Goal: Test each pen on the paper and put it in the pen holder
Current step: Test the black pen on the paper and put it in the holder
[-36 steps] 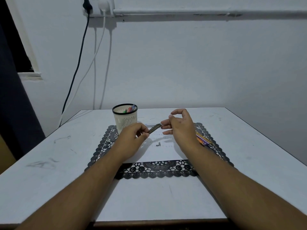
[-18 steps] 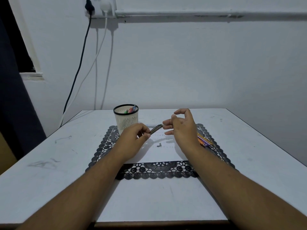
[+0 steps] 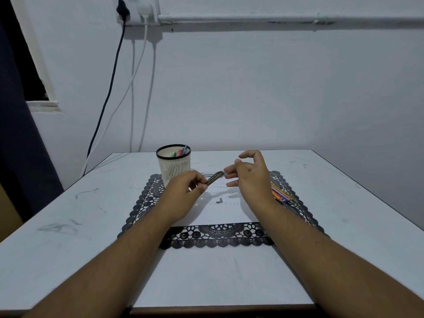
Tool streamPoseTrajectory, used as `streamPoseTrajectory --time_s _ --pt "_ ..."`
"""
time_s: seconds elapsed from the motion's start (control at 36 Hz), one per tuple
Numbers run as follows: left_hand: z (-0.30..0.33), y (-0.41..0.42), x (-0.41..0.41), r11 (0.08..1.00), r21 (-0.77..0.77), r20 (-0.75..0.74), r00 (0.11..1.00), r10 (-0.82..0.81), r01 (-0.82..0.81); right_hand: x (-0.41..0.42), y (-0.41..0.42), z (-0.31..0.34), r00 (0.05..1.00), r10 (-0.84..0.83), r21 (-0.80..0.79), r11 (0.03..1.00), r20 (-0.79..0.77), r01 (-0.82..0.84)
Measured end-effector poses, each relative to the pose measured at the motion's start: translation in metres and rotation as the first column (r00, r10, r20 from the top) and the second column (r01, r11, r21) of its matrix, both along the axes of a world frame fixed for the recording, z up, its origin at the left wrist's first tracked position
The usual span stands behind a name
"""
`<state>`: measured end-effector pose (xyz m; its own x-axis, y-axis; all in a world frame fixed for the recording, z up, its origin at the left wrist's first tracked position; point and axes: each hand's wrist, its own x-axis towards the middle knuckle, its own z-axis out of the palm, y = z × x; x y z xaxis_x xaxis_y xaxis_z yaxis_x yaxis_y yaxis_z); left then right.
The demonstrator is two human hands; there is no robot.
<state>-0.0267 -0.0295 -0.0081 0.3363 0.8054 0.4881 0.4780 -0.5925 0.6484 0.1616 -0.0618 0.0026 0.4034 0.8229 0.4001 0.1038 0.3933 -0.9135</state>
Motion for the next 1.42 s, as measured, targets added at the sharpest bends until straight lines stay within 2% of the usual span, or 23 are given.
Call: streamPoseTrajectory --time_s 0.47,0.78,1.03,1.42 --pt "0.000 0.000 -0.001 1.000 0.012 0.001 1.000 -0.004 0.004 -0.001 -0.003 0.001 0.999 0.006 0.004 1.000 0.036 -0.006" --pt "-0.001 -0.001 -0.001 0.999 0.011 0.018 0.999 -0.034 0.033 0.000 -0.004 0.003 0.999 -0.046 0.064 0.997 -0.006 0.046" --pt "-0.011 0.014 -0.001 0.995 -0.015 0.027 0.995 -0.097 0.097 -0.002 0.000 -0.002 0.997 -0.029 0.046 0.999 0.076 0.026" --pt "-0.011 0.014 -0.001 0.995 -0.015 0.063 0.993 -0.099 0.100 0.000 -0.002 0.001 1.000 -0.022 0.055 0.998 0.022 0.021"
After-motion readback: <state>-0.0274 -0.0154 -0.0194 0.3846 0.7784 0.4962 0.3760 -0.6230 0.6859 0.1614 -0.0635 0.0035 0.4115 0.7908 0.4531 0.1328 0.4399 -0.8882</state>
